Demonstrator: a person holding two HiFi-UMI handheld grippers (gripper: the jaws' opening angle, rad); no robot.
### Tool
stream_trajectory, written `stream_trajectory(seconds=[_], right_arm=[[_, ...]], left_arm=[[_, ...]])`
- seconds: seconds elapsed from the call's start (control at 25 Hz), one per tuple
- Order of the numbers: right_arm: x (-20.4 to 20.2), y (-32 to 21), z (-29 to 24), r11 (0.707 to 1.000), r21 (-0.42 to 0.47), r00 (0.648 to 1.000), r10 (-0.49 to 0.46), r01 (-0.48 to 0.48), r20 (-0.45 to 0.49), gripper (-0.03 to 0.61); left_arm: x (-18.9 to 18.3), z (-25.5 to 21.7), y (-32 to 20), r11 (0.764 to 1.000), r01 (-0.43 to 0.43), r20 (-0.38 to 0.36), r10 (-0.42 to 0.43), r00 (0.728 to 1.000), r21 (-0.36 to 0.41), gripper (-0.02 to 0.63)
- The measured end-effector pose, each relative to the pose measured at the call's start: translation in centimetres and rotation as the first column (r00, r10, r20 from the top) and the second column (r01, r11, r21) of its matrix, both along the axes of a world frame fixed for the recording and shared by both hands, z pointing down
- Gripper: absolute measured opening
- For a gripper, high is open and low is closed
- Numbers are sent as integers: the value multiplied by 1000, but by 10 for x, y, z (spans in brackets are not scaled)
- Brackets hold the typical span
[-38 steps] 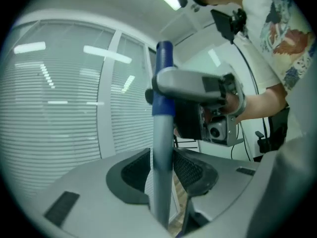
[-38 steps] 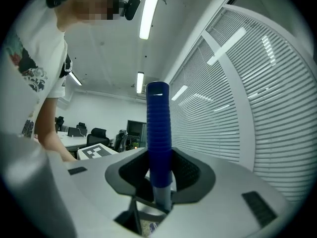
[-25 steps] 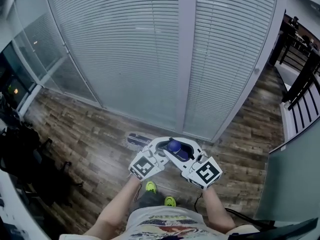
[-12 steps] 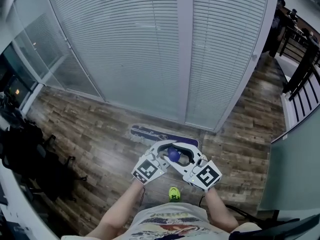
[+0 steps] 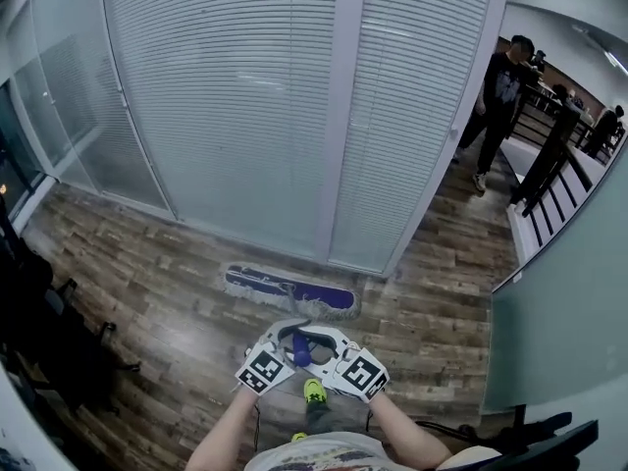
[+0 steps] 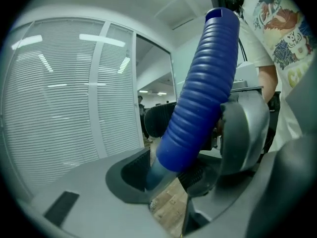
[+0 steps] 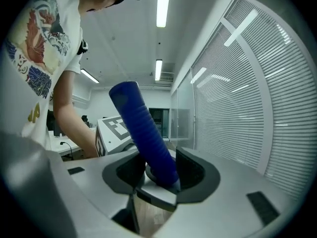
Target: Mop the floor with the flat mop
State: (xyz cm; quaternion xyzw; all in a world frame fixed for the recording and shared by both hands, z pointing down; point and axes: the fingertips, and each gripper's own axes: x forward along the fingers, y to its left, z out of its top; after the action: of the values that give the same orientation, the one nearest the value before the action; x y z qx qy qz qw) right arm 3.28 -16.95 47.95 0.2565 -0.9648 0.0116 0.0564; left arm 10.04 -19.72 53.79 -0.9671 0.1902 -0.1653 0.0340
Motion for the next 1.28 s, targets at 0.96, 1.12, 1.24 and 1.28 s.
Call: stream_trajectory(seconds=[0.96,1.12,1.24,1.28], right_arm=[[9,336,28,997,-20,996,-81,81,-25,187],[27,426,36,994,-14,994,-105,105,-4,188],[39,489,41,991,-18,991,-132,132,-8,189],[43,507,39,990,-20,990,-138,138,-4,190]], left_arm=[[12,34,330,1000,-15,78,14,997,13,135],[28,41,418,1000,22,74,-23,997,9,136],[40,45,479,999,48,66,-48,997,2,138],[44,44,498,999,51,67,-50,997,-1,138]])
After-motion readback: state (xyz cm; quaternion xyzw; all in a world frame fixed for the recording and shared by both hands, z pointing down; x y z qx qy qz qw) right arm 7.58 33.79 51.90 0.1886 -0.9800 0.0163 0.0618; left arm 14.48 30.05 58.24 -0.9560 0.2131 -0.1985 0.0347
